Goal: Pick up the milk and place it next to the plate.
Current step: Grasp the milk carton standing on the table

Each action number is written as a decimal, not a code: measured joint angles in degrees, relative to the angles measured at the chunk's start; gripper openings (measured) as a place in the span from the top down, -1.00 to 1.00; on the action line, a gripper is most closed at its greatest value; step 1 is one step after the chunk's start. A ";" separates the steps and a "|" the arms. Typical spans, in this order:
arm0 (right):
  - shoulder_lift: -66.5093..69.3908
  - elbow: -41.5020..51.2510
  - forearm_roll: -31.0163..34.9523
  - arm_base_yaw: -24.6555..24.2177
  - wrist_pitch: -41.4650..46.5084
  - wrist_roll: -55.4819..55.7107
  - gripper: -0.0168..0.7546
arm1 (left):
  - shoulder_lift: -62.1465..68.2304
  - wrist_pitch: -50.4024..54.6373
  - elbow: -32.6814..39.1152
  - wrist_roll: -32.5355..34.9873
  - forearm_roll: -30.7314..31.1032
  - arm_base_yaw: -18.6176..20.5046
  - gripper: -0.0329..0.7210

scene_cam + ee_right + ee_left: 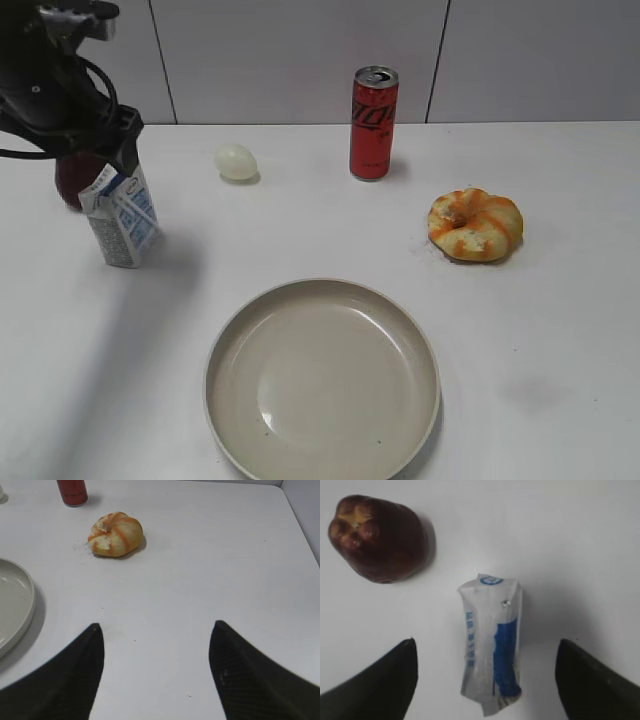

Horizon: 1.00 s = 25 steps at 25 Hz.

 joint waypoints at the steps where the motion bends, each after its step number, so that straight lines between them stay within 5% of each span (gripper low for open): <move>1: 0.00 0.00 0.00 0.00 0.00 0.00 -0.34 | 1.04 -0.33 0.00 0.00 0.00 0.00 -0.80; 16: 0.00 0.00 0.00 0.00 0.00 0.00 -0.34 | 10.08 -6.03 0.00 -1.65 0.04 0.00 -0.53; 25: 0.00 0.00 0.00 0.00 0.00 0.00 -0.34 | 10.08 -6.10 -0.01 -2.37 0.14 0.06 0.07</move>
